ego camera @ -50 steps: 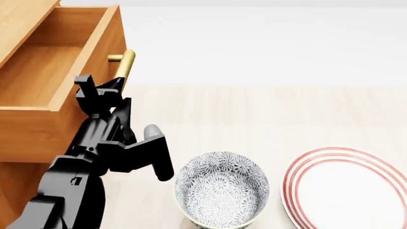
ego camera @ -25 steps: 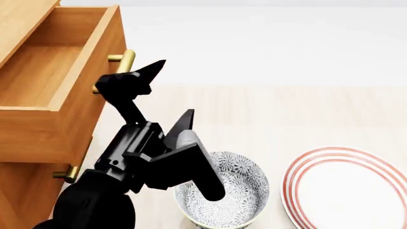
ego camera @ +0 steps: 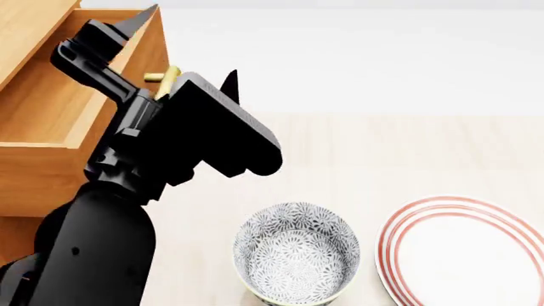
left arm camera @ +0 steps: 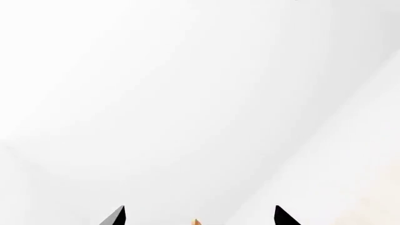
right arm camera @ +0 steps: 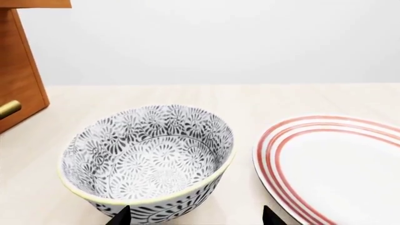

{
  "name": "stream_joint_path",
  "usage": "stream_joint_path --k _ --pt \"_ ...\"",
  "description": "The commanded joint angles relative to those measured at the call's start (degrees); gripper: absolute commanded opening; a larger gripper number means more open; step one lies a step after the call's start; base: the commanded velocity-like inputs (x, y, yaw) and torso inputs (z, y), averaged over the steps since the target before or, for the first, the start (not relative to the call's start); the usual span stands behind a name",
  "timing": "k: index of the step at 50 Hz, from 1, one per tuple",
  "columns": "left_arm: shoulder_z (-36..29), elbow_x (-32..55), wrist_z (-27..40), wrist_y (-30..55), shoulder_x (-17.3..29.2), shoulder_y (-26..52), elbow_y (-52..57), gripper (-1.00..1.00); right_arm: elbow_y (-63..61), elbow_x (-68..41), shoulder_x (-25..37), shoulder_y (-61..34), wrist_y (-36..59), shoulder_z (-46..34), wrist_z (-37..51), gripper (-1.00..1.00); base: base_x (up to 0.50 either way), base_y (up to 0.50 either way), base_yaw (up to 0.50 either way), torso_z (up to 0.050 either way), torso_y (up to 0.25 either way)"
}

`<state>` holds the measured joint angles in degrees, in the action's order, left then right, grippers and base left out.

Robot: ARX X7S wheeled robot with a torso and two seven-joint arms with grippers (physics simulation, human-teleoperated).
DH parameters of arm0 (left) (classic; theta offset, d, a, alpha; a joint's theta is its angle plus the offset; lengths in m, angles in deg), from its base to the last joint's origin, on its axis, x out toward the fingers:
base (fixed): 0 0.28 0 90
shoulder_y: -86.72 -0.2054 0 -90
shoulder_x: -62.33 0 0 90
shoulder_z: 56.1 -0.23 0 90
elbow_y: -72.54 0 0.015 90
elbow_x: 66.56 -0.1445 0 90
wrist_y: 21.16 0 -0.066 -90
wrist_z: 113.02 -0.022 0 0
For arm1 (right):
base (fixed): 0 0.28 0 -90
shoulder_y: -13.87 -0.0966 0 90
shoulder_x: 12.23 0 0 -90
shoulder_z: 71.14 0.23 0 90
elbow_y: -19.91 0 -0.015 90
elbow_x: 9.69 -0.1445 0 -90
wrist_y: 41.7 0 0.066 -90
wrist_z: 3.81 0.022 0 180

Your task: Open the top drawer of the cabinet.

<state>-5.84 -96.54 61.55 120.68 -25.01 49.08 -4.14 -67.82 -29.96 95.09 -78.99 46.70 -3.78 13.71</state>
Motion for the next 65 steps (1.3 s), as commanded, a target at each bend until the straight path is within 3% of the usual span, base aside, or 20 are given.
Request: stream_joint_path --k 1,13,48,65 --pt "4.5 2.7 0.7 2.8 -0.7 4.9 -0.1 1.00 -0.1 0.9 -0.8 0.1 0.1 0.8 -1.2 1.00 0.00 0.00 0.00 0.000 0.000" --pt "8.9 7.1 2.5 1.8 -0.5 8.3 -6.4 1.00 0.1 0.9 -0.7 0.0 -0.1 0.5 -1.1 1.00 0.00 0.00 0.00 0.000 0.000" --pt "9.0 12.6 6.5 -8.7 2.7 13.6 -26.5 1.00 0.0 0.4 -0.3 -0.3 0.2 0.0 -0.7 1.00 0.00 0.00 0.00 0.000 0.000" --pt "11.1 15.8 8.1 -10.0 1.4 16.4 -34.4 1.00 0.1 0.3 -0.1 -0.5 0.1 -0.2 -0.5 1.00 0.00 0.00 0.00 0.000 0.000"
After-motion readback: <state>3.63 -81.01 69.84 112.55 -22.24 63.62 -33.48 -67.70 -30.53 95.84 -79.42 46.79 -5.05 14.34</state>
